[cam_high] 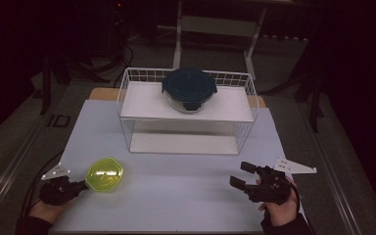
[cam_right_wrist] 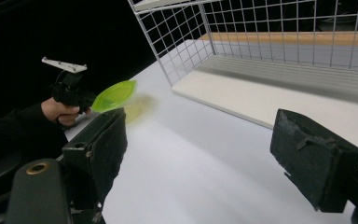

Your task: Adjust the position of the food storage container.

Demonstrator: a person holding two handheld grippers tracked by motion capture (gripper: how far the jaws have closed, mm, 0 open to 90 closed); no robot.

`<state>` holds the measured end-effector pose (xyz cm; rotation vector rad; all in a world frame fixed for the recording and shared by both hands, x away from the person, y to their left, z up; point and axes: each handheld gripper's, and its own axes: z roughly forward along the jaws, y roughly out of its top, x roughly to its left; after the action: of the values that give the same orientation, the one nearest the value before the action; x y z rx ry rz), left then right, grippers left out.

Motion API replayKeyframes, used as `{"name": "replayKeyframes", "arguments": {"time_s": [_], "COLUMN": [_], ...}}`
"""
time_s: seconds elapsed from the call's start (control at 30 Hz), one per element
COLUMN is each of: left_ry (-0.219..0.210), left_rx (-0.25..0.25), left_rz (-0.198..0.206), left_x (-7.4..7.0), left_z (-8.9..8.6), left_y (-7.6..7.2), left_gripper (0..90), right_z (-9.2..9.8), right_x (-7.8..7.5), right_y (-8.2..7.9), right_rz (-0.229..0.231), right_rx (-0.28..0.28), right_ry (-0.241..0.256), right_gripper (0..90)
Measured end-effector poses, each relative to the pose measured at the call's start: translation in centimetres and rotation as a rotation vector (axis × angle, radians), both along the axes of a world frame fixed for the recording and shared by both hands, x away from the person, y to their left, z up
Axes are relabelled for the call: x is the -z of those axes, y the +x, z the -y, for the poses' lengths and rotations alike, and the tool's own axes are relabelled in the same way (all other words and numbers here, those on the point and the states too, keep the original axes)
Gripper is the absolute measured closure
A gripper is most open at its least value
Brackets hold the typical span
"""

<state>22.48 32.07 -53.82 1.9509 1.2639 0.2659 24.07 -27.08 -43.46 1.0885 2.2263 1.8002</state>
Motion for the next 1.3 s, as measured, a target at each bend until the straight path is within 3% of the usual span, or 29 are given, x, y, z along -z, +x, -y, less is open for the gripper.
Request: {"name": "replayKeyframes", "arguments": {"time_s": [0.2, 0.23, 0.4, 0.53, 0.67, 0.83, 0.9, 0.97, 1.3], "left_ry": [-0.021, -0.009, -0.005, -0.004, -0.013, 0.004, -0.013, 0.0, -0.016], "left_rx": [0.051, 0.052, 0.009, 0.007, 0.001, 0.045, 0.057, 0.076, 0.169], "left_rz": [-0.023, -0.019, 0.014, 0.028, 0.014, 0.021, 0.019, 0.011, -0.012], "left_x": [-0.1, -0.1, -0.3, -0.4, -0.3, -0.3, -0.4, -0.4, -0.2], "left_z": [1.1, 1.2, 0.7, 0.6, 0.9, 1.9, 2.2, 2.6, 5.3], "left_y": [-0.2, -0.2, 0.5, 0.9, 1.1, 1.0, 1.0, 1.1, 1.0], "left_gripper": [88.7, 88.7, 88.7, 88.7, 88.8, 88.9, 88.8, 88.8, 88.9], "right_z": [0.0, 0.0, 0.1, 0.2, 0.2, 0.2, 0.2, 0.2, 0.2], "right_x": [0.0, 0.0, -0.1, -0.1, 0.1, 0.1, 0.1, 0.1, 0.1], "right_y": [0.0, 0.0, 0.0, 0.0, 0.1, 0.1, 0.1, 0.1, 0.1], "right_rz": [-0.001, -0.002, 0.003, 0.003, -0.003, -0.003, -0.004, -0.003, -0.002], "right_rx": [-0.001, -0.002, -0.002, 0.001, 0.002, 0.002, 0.003, 0.003, 0.002], "right_ry": [0.008, 0.01, 0.01, 0.009, 0.013, 0.012, 0.012, 0.014, 0.014], "right_gripper": [18.3, 18.3, 18.3, 18.3, 18.3, 18.3, 18.3, 18.3, 18.4]}}
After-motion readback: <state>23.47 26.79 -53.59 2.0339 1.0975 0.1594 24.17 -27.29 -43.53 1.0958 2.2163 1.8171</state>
